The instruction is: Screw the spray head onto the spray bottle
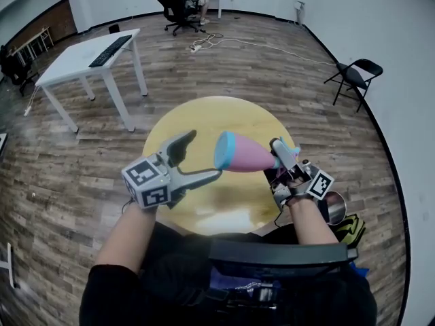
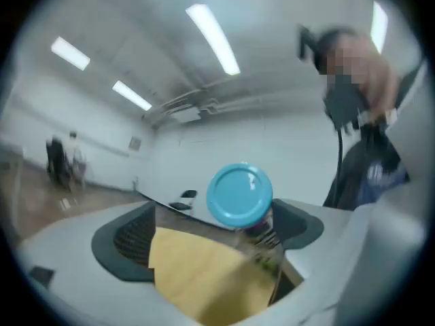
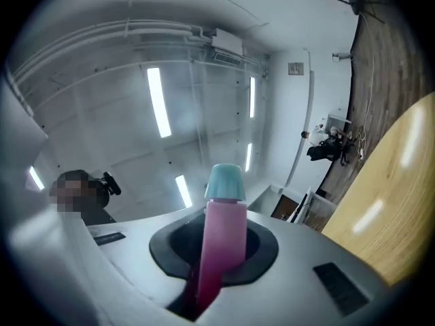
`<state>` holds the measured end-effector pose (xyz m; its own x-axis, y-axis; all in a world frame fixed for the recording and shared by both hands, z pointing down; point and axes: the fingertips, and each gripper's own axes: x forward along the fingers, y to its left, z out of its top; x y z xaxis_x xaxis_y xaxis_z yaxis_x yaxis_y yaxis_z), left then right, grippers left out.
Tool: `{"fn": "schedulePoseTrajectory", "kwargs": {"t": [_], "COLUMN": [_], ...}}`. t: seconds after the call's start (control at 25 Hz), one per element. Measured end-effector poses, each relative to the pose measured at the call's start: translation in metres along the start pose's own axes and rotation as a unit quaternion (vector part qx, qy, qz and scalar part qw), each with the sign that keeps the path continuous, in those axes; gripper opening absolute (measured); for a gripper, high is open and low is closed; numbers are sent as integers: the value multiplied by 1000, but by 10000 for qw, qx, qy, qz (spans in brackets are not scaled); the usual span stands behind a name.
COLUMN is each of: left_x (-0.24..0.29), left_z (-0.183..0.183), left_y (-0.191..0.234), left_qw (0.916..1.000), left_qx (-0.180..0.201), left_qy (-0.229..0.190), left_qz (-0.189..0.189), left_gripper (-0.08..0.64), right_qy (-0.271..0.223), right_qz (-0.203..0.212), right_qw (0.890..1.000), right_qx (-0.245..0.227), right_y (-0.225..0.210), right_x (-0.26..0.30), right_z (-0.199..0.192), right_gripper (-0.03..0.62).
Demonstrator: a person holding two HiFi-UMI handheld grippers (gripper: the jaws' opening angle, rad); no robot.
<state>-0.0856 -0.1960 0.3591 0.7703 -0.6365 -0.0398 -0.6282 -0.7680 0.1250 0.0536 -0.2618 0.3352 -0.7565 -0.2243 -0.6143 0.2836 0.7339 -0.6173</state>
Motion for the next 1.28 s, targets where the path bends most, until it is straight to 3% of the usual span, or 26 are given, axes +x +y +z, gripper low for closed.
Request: {"fn": "schedulePoseTrajectory", "kwargs": {"t": [0.04,0.08,0.12,0.16,0.2,0.28,0.36,0.44,0.48,0.52,0.56,0.6,0.68,0.72,0.76,0.8,0.84,0.88,0.92,0.96,1.0,1.04,1.08,1.12,1.16,1.28], "left_x": [0,4,11,20,29,40,42,41,41,40,40,40,41,41,39,37,32,25,17,10,7,8,14,23,34,48], "left_z": [6,10,14,17,18,18,7,-16,-30,-45,-59,-70,-80,-79,-73,-61,-44,-25,-5,11,21,27,28,25,21,17], "left_y": [-3,-9,-18,-28,-38,-57,-73,-84,-86,-83,-78,-69,-54,-50,-49,-49,-46,-41,-33,-25,-19,-17,-20,-27,-36,-59], "left_qw": [9915,9716,9513,9398,9389,9538,9719,9793,9716,9534,9253,8901,8227,8080,8153,8463,8961,9497,9877,9990,9861,9618,9408,9317,9342,9643], "left_qx": [-1195,-2136,-2734,-2970,-2907,-2307,-1319,227,1175,2148,3072,3896,5075,5320,5276,4897,4120,2943,1490,-20,-1363,-2373,-2979,-3206,-3141,-2086], "left_qy": [-329,-589,-761,-823,-788,-500,71,794,1156,1520,1879,2194,2536,2524,2381,2095,1652,1074,432,-161,-609,-871,-949,-873,-724,-318], "left_qz": [-404,-833,-1204,-1477,-1663,-1860,-1947,-1849,-1697,-1473,-1191,-887,-355,-198,-105,-35,7,-32,-174,-412,-725,-1052,-1312,-1465,-1527,-1597], "left_gripper": [543,543,543,543,543,543,540,538,538,538,538,538,538,538,538,537,532,532,532,532,540,548,548,548,548,548], "right_qy": [105,331,593,817,949,959,1003,1176,1264,1340,1404,1463,1580,1616,1587,1439,1158,804,480,284,261,390,597,807,959,994], "right_qz": [-5,3,25,54,92,242,356,327,278,215,139,54,-92,-122,-117,-70,7,80,122,132,121,109,107,112,121,251], "right_qw": [9998,9985,9959,9930,9911,9925,9932,9923,9916,9906,9896,9887,9872,9868,9872,9895,9933,9966,9985,9992,9995,9991,9973,9943,9914,9924], "right_qx": [-193,-439,-676,-856,-931,-720,-482,-193,-23,141,269,329,188,31,-80,-75,34,166,250,238,105,-129,-411,-684,-882,-679], "right_y": [3,8,11,13,13,15,18,16,12,8,4,1,-6,-8,-7,-5,-1,2,2,2,3,6,9,11,11,11], "right_x": [2,6,11,15,18,19,16,14,13,11,9,7,3,3,3,5,7,7,6,6,7,8,11,13,14,13], "right_z": [-2,-9,-19,-26,-31,-32,-31,-36,-38,-41,-43,-44,-44,-43,-42,-40,-36,-29,-21,-16,-15,-18,-23,-28,-30,-28], "right_gripper": [40,40,40,40,38,41,43,44,44,44,46,46,46,46,46,44,43,43,41,40,40,40,40,41,41,43]}}
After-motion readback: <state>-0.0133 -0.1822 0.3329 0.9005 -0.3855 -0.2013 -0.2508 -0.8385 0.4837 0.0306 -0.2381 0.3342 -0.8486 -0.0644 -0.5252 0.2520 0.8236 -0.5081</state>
